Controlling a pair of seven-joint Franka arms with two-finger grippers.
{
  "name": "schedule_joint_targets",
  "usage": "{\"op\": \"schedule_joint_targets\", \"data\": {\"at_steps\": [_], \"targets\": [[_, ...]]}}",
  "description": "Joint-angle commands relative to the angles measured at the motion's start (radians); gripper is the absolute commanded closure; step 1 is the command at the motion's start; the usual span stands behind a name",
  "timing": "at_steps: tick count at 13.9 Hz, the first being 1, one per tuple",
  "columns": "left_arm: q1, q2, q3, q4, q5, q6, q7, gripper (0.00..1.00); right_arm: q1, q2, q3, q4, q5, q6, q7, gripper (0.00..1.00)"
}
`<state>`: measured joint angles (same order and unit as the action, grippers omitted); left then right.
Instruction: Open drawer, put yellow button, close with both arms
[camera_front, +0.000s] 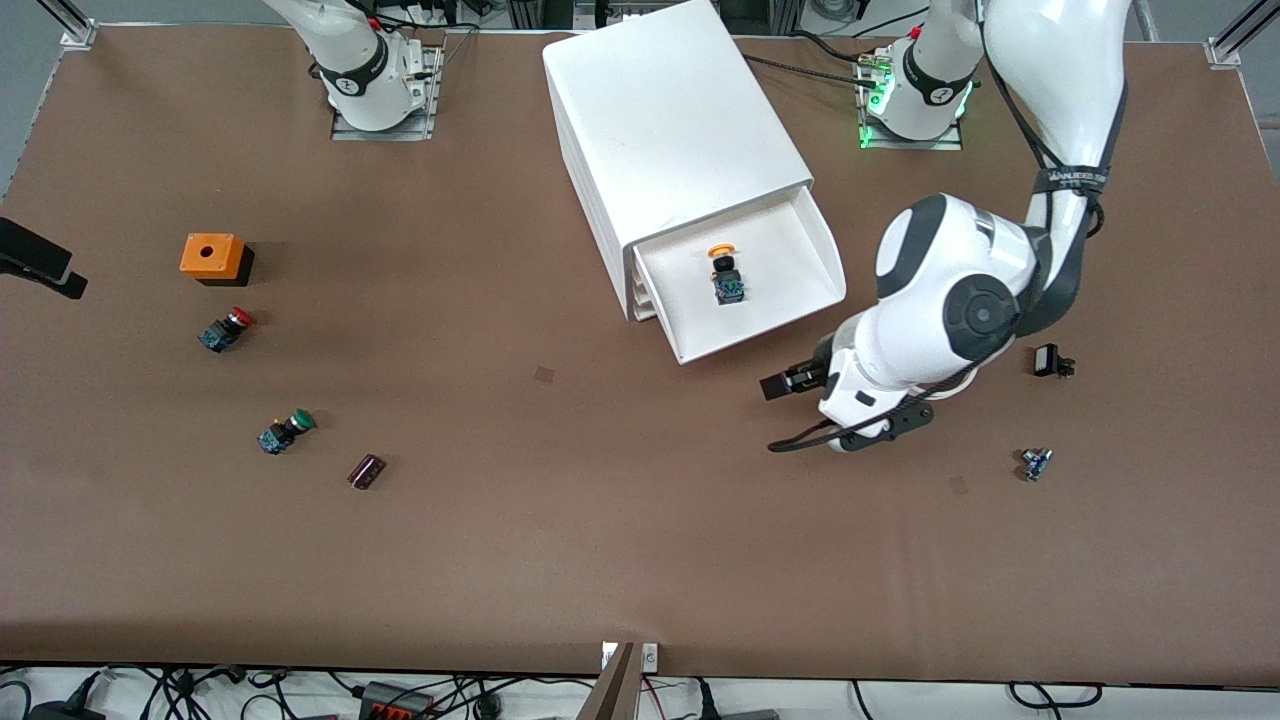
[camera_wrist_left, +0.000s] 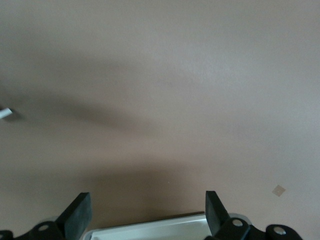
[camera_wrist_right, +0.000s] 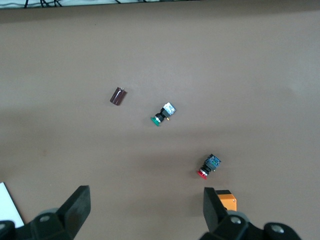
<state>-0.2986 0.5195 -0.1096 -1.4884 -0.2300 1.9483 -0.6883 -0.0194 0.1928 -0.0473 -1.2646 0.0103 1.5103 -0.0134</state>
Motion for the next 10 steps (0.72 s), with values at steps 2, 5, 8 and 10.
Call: {"op": "schedule_joint_targets", "data": {"at_steps": [2, 5, 8, 10], "targets": [[-0.048, -0.049, -0.004, -0.093, 0.037, 0.034, -0.085, 0.00, -0.002, -0.188, 0.006, -0.287, -0.020, 0.118, -0.042, 0.00], [-0.079, -0.072, -0.004, -0.136, 0.038, 0.034, -0.085, 0.00, -0.002, -0.240, 0.004, -0.366, -0.021, 0.150, -0.046, 0.00], [-0.080, -0.122, -0.042, -0.216, 0.037, 0.031, -0.088, 0.00, -0.005, -0.219, 0.004, -0.358, -0.026, 0.153, -0.046, 0.00], [-0.080, -0.144, -0.073, -0.246, 0.034, 0.029, -0.089, 0.00, -0.004, -0.216, 0.004, -0.358, -0.026, 0.143, -0.046, 0.00]]}}
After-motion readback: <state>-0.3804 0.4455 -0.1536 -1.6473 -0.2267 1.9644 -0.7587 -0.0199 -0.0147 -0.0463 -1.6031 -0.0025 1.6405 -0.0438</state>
